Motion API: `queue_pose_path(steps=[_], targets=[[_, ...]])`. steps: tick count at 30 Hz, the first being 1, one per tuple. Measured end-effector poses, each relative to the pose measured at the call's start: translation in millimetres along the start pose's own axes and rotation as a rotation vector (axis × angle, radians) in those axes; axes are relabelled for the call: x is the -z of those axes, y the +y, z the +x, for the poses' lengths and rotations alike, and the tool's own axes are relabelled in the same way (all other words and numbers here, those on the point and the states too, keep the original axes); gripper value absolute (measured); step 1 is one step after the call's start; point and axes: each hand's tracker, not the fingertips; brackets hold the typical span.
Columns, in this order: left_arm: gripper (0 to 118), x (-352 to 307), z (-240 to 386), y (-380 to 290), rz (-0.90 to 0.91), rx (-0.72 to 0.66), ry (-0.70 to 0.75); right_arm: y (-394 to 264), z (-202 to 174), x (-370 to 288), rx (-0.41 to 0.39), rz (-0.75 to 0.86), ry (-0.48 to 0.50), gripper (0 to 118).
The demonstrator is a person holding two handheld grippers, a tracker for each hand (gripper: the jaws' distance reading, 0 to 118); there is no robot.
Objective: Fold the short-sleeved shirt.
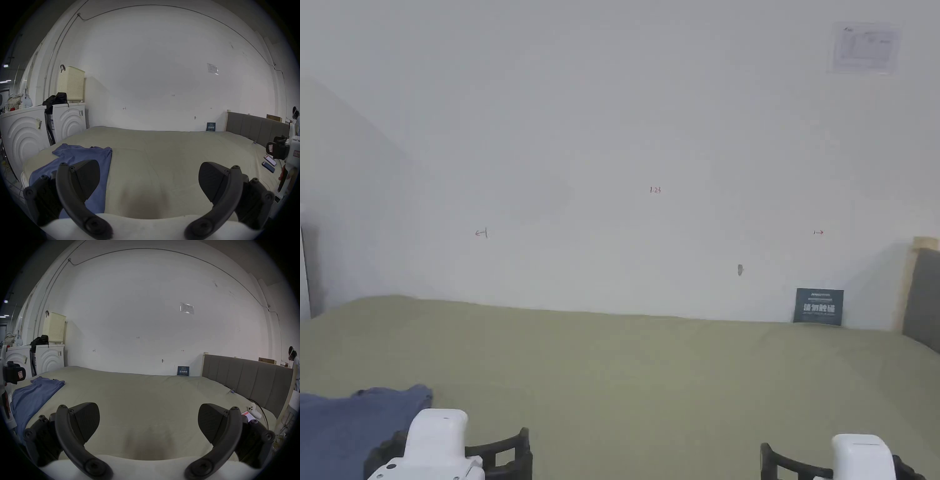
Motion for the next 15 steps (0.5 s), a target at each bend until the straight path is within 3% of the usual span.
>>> queue_pose_path(steps=[15], targets=[[118, -0.7, 2.0, 1.0, -0.002, 0.012, -0.004, 0.7, 1.5, 2.0, 0.008, -0.008, -0.002, 118]])
